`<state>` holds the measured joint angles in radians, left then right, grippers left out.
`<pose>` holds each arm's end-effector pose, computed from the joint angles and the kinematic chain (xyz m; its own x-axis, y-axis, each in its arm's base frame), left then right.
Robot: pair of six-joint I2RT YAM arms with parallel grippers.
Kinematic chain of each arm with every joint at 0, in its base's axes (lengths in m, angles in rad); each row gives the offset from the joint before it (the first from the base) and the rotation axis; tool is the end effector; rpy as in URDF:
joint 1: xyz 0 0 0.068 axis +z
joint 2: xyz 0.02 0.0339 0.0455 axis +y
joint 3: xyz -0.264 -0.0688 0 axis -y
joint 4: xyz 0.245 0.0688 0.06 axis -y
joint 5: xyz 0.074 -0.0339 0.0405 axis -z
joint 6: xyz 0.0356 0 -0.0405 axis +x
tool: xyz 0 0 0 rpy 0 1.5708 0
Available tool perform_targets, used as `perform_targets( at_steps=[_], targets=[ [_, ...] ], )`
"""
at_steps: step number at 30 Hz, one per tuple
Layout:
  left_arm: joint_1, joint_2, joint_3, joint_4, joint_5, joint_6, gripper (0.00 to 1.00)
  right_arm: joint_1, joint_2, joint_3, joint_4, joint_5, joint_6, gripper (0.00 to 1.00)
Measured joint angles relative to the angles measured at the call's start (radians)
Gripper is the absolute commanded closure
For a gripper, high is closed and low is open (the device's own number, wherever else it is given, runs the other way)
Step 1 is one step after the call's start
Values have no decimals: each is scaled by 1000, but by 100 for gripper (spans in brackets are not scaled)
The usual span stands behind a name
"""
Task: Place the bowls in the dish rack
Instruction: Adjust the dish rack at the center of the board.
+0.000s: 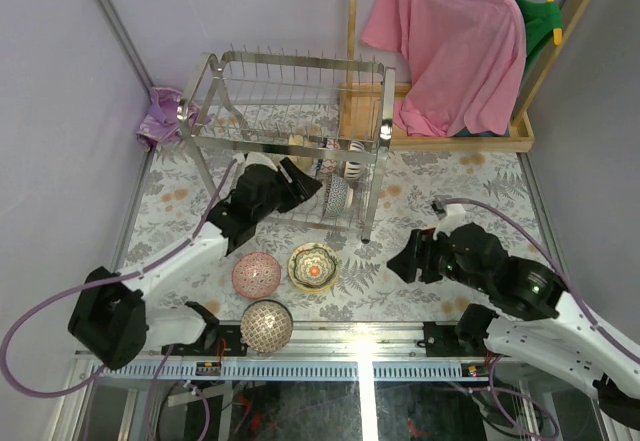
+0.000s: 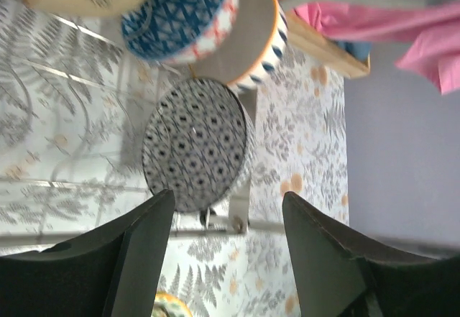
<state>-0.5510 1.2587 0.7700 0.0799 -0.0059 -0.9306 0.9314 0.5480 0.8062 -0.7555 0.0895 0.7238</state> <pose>0.2421 -0.1485 0.2591 -0.6185 -0.5612 -0.5500 0.0384 0.6775 -0.7345 0.0696 0.0883 0.3194 -0.7115 0.1485 -0.6868 -0.3752 0.7461 0.5501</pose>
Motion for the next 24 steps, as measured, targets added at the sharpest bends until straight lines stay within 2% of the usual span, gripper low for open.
perform_targets(
  at_steps=[9, 14, 19, 24],
  targets=[
    [-279, -212, 0, -240, -116, 13, 38, 0, 218, -41, 285, -2, 26, 37],
    [-382, -340, 0, -351, -164, 1, 38, -10, 356, -42, 425, -3, 41, 37],
    [-472, -455, -9, -434, -203, -28, 37, -94, 439, -72, 563, -30, 84, 40],
    [-554, -471, -9, -476, -224, -43, 37, -188, 497, -127, 667, -54, 146, 40]
  ],
)
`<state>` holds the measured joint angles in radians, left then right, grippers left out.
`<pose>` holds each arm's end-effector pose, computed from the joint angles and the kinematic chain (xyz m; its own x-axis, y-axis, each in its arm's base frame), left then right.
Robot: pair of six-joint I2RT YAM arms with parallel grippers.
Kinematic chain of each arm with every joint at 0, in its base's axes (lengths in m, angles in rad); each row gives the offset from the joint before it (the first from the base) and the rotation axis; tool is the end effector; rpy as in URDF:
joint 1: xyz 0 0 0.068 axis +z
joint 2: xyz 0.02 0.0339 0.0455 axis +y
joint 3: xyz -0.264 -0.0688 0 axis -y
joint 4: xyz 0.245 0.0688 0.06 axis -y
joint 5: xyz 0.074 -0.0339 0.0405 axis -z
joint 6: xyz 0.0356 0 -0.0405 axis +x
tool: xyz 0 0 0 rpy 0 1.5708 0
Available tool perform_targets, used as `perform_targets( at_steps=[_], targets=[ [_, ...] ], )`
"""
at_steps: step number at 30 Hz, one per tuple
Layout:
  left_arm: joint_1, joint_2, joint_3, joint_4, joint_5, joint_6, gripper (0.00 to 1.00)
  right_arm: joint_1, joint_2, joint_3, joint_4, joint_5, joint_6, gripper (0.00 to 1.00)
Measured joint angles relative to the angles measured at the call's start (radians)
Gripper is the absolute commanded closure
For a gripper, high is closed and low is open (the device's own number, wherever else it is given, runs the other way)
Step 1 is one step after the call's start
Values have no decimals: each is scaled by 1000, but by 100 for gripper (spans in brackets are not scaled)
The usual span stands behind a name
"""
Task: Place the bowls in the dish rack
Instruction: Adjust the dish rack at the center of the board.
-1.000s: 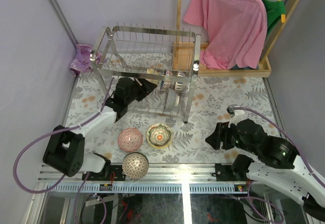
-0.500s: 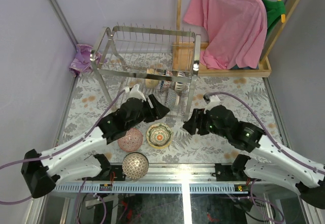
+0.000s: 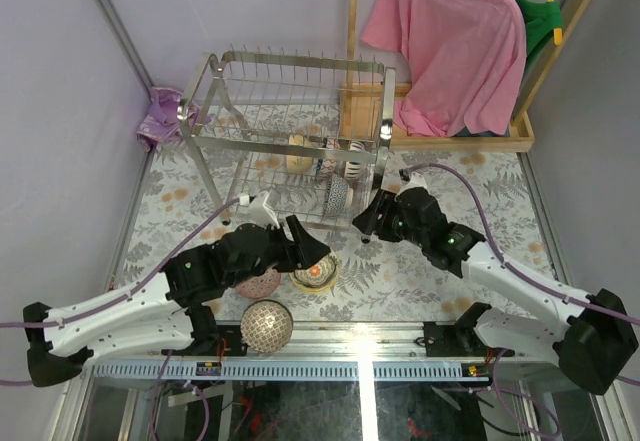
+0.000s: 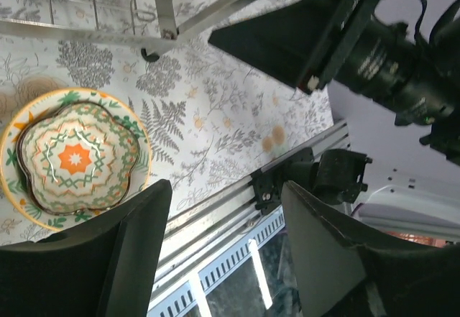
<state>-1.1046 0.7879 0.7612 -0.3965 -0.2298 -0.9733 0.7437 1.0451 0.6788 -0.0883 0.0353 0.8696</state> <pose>0.0879 -0.1566 0.3095 -0.7458 -0.3088 -0.5903 0.2842 0.6539 -0.7012 0.1747 0.1590 0.2620 -0.7076 0.3866 -0.5914 -0.1745 0.7155 0.6765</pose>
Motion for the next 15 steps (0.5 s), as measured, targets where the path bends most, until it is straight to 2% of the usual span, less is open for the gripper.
perform_targets(
  at_steps=[5, 15],
  targets=[
    [-52, 13, 0, -34, -16, -11, 37, -56, 38, -35, 57, -20, 49, 40],
    [-74, -55, 0, -87, -31, -19, 37, -163, 64, -42, 91, -62, 76, 40]
  ],
)
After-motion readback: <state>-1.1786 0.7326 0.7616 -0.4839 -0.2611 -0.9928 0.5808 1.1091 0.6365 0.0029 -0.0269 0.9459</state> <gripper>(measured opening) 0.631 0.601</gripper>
